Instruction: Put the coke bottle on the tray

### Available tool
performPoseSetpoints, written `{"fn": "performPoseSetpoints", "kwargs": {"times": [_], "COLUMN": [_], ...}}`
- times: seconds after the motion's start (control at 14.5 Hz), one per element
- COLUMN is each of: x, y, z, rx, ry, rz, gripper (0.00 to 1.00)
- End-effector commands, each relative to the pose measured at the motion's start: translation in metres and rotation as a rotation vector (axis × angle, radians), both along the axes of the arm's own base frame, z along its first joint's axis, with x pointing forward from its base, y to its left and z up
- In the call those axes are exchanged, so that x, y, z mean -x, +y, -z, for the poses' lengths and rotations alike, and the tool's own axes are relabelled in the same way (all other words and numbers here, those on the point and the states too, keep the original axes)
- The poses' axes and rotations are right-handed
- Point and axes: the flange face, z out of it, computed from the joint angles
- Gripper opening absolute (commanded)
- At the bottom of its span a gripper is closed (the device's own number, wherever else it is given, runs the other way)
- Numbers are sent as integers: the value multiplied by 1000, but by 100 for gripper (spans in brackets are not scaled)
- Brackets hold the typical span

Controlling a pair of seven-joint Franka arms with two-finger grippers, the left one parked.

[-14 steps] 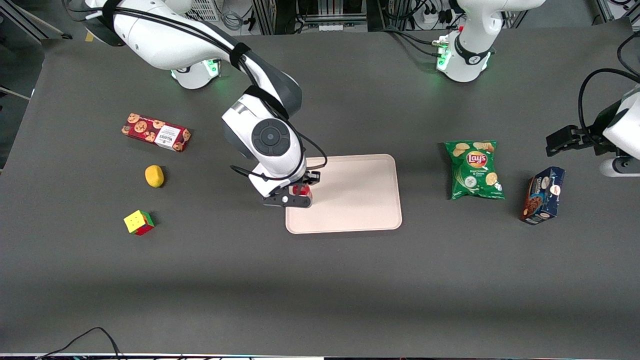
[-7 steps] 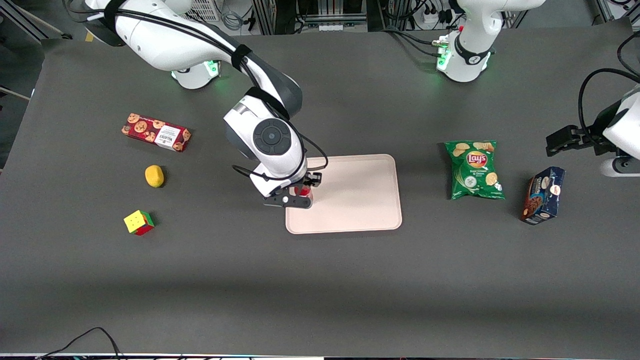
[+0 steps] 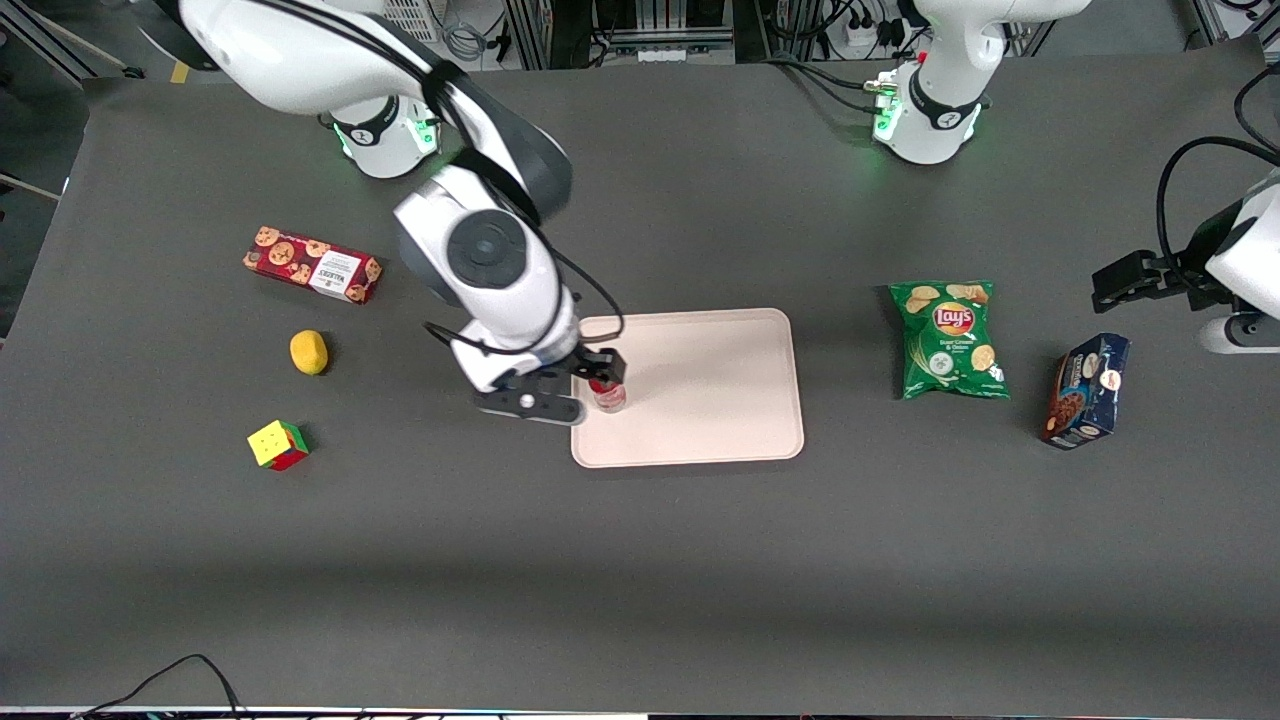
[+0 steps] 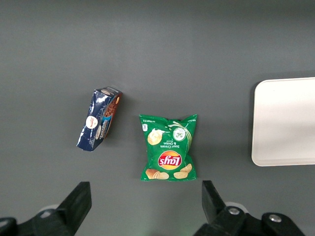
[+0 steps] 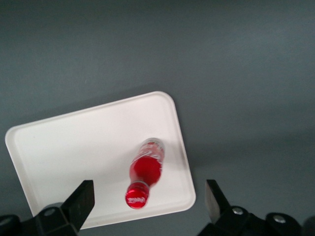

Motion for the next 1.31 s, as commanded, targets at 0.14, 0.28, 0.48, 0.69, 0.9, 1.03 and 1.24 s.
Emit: {"fn": "performPoseSetpoints", "kwargs": {"times": [0.14,0.28,0.48,0.69,0.9,1.03,1.24], "x": [5,12,33,39,39,40,40], "y": [-91,-168,-287,-343,-364,-367,-371], "z": [-102,-143,-168,-173,-175,-181,-182], "rx": [7,-23,-59,-34,34,67,80], "ry": [-43,-72,-89,-62,-56,-47,-34], "rz": [-80,-139,-165,-144,-175,-179,-196], "gripper": [100,100,100,100,100,100,100]}}
